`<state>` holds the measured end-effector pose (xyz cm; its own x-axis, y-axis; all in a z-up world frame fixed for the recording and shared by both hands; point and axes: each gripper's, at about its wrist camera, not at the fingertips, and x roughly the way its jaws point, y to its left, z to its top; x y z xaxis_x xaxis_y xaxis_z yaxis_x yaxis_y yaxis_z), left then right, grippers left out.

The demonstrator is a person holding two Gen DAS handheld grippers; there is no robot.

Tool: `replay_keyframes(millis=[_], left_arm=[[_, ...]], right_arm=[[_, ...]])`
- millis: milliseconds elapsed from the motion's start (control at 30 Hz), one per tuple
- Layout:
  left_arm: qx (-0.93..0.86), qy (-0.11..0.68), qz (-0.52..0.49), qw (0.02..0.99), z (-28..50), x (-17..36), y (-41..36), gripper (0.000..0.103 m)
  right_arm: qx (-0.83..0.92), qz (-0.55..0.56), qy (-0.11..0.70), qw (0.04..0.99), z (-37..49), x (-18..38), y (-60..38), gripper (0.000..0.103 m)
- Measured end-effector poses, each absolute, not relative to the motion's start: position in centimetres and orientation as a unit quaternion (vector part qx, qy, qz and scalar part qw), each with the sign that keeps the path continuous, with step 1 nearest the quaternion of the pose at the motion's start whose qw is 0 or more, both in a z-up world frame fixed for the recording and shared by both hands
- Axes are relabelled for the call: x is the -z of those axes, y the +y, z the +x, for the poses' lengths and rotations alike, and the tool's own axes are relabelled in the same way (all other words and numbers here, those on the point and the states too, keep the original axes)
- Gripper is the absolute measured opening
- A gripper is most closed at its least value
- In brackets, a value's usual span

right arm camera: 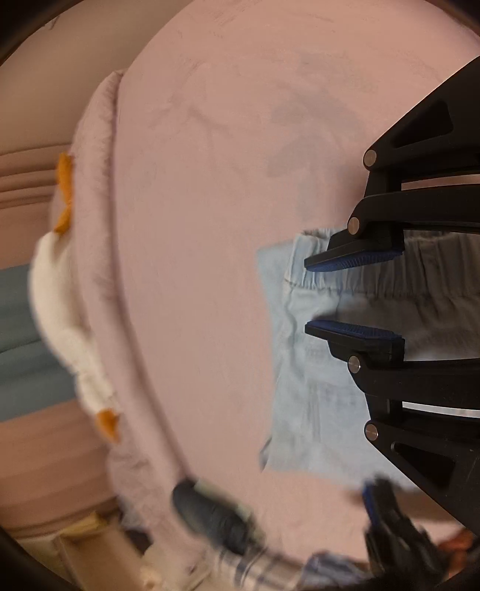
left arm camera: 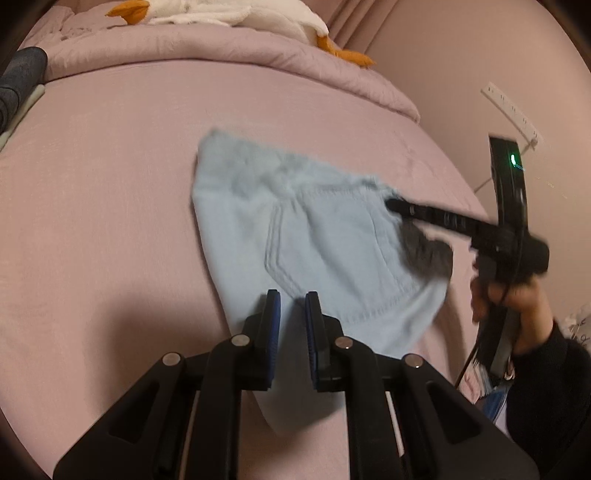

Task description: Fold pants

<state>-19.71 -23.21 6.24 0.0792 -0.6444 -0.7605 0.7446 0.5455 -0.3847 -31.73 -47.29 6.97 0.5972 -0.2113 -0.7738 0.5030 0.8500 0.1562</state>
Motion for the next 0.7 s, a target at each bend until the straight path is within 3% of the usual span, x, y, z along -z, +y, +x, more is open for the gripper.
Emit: replay_keyframes(millis=[400, 700], left_arm=[[0.464, 0.49, 0.06, 0.736, -21.5, -6.1, -22.0, 0.013], [0.463, 0.5, 0.048, 0.731, -22.5, -4.9, -20.7, 0.013]], right_arm=[[0.162, 0.183, 0.379, 0.892, -36.7, -8.5, -44.6, 0.029], [0.134, 0.084, 0.445, 0.881, -37.1, -4.9, -41.3, 0.029]])
